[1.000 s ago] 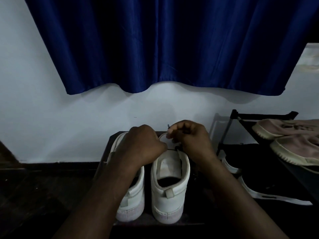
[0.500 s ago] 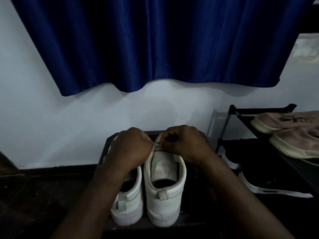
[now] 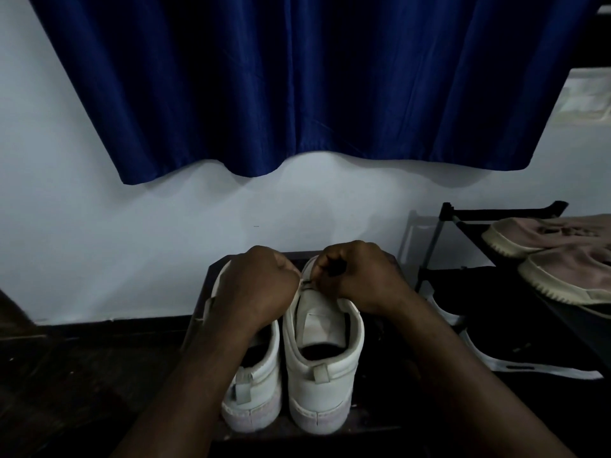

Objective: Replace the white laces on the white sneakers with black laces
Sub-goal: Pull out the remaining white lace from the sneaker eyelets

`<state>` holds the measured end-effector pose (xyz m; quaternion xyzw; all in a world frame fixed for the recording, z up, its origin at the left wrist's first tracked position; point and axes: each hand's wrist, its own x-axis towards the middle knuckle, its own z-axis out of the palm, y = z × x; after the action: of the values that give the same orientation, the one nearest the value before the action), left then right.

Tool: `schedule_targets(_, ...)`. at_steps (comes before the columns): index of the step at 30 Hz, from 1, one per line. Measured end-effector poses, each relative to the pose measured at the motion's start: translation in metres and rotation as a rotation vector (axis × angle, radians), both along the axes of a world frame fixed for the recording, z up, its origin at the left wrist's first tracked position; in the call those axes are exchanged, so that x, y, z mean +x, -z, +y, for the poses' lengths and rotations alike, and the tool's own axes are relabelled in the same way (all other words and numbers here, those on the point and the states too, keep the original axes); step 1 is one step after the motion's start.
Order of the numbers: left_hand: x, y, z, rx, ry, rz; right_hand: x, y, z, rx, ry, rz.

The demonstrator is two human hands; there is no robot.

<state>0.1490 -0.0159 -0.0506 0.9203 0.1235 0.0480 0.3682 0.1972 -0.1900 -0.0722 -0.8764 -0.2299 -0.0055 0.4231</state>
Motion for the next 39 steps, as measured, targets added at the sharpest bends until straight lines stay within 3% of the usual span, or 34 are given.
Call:
schedule_targets(14,0.004,0.004,0.008,-0.122,0.042,-0.029,0.005,0.008,0.007,0.012,0.004,-0.031)
schedule_targets(25,0.004,0.003,-0.001,0.221,0.063,-0.008,0.007,0.017,0.003,0.165,0.024,0.035)
schedule_targets(32,0.001,0.000,-0.003,0.224,0.022,-0.107,0.011,0.022,0.006,0.093,-0.038,0.038)
schedule_targets(35,0.003,-0.005,0.002,0.055,-0.058,-0.165,0.013,0.023,0.006,0.071,-0.040,0.048)
schedule_targets(39,0.002,-0.034,0.011,-0.664,-0.155,-0.416,0.012,0.021,0.007,0.028,-0.028,0.051)
